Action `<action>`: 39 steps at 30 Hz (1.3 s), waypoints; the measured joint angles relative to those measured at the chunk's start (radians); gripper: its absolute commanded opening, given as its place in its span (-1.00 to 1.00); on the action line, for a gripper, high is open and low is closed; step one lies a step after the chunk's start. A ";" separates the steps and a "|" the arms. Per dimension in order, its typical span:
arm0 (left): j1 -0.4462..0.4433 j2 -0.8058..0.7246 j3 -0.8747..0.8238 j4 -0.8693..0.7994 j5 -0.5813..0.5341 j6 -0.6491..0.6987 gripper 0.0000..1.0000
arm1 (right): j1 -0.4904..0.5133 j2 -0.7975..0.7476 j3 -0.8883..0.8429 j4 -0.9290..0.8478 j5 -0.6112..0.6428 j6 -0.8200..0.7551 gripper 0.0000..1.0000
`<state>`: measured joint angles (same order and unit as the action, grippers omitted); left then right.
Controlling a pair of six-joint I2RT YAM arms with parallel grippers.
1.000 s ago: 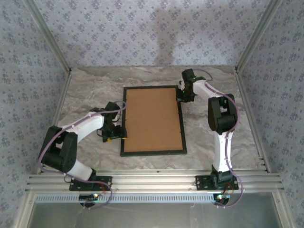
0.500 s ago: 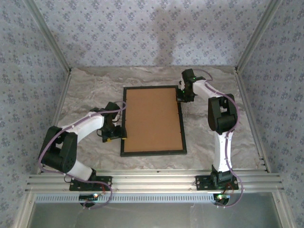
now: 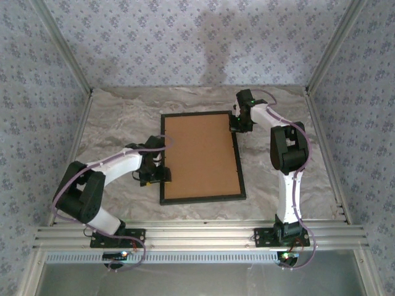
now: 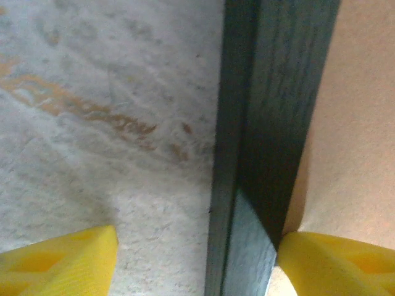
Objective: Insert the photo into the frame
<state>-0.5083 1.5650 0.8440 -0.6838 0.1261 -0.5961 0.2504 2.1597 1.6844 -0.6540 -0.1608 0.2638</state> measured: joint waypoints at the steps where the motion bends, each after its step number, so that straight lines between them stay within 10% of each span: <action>1: 0.000 0.002 0.000 0.000 0.000 0.000 0.47 | 0.000 0.000 0.000 0.001 0.000 0.000 -0.85; 26: 0.101 0.036 0.219 -0.093 -0.061 0.068 0.52 | -0.009 -0.015 -0.013 -0.023 -0.012 0.001 -0.79; 39: 0.297 -0.075 0.109 0.270 0.021 0.000 0.97 | -0.047 -0.196 -0.098 -0.015 0.014 0.003 0.53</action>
<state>-0.2111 1.4899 0.9531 -0.4137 0.1467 -0.5957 0.2031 1.9633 1.5867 -0.6693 -0.1467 0.2665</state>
